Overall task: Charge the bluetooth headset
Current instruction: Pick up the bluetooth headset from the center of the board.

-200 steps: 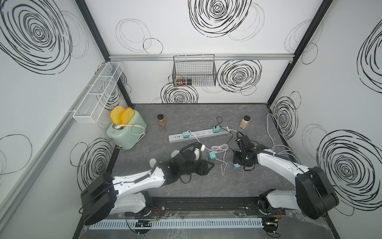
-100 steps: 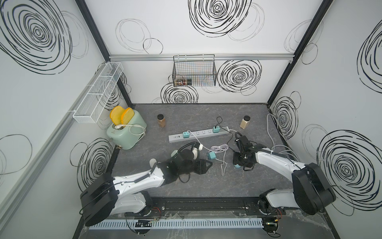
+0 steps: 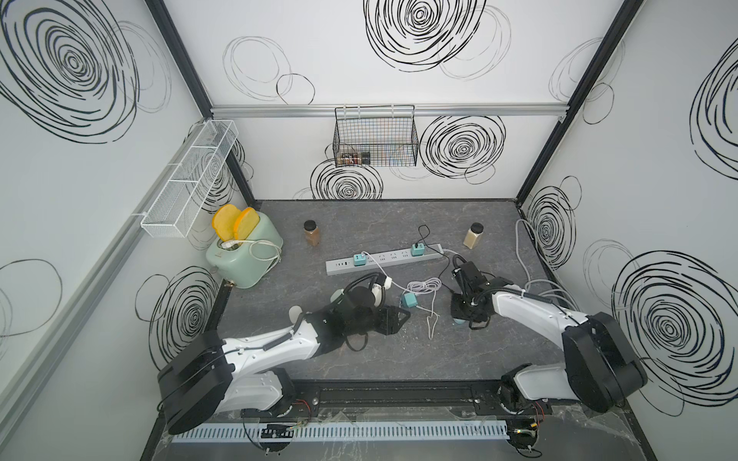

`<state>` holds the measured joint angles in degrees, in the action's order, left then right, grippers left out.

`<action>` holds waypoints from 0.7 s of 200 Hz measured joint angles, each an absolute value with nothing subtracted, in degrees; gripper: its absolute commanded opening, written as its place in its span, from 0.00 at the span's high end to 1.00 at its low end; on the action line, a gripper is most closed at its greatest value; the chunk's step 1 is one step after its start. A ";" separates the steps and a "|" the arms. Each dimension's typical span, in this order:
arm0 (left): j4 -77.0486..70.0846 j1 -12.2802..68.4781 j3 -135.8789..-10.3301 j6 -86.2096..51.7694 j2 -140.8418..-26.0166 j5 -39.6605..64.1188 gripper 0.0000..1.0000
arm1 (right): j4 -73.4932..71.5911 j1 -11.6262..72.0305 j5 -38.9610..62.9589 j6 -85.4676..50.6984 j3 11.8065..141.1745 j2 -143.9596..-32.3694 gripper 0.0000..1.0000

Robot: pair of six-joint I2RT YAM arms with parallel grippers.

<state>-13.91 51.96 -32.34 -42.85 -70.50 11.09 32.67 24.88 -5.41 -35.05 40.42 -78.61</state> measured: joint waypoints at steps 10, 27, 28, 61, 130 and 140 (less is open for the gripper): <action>-13.96 51.66 -32.32 -43.05 -70.50 11.18 0.41 | 32.97 25.08 -5.45 -35.11 40.84 -78.61 0.67; -14.68 51.03 -31.83 -43.44 -70.50 11.40 0.39 | 33.63 25.82 -5.41 -35.11 42.28 -78.30 0.67; -14.83 50.94 -31.77 -43.46 -70.50 11.42 0.39 | 33.69 25.91 -5.39 -35.11 42.39 -78.26 0.67; -17.82 48.73 -28.84 -44.53 -69.28 12.21 0.30 | 34.54 28.77 -3.03 -34.41 47.90 -75.07 0.63; -26.24 37.23 -22.61 -54.37 -62.46 17.63 0.24 | 31.29 33.85 9.34 -27.55 55.59 -72.60 0.62; -27.03 36.84 -22.61 -55.64 -61.84 18.22 0.24 | 30.63 34.00 11.25 -26.04 56.12 -72.75 0.62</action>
<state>-27.03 36.84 -22.61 -55.64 -61.84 18.22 30.63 34.00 11.25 -26.04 56.12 -72.75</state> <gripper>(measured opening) 0.756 0.413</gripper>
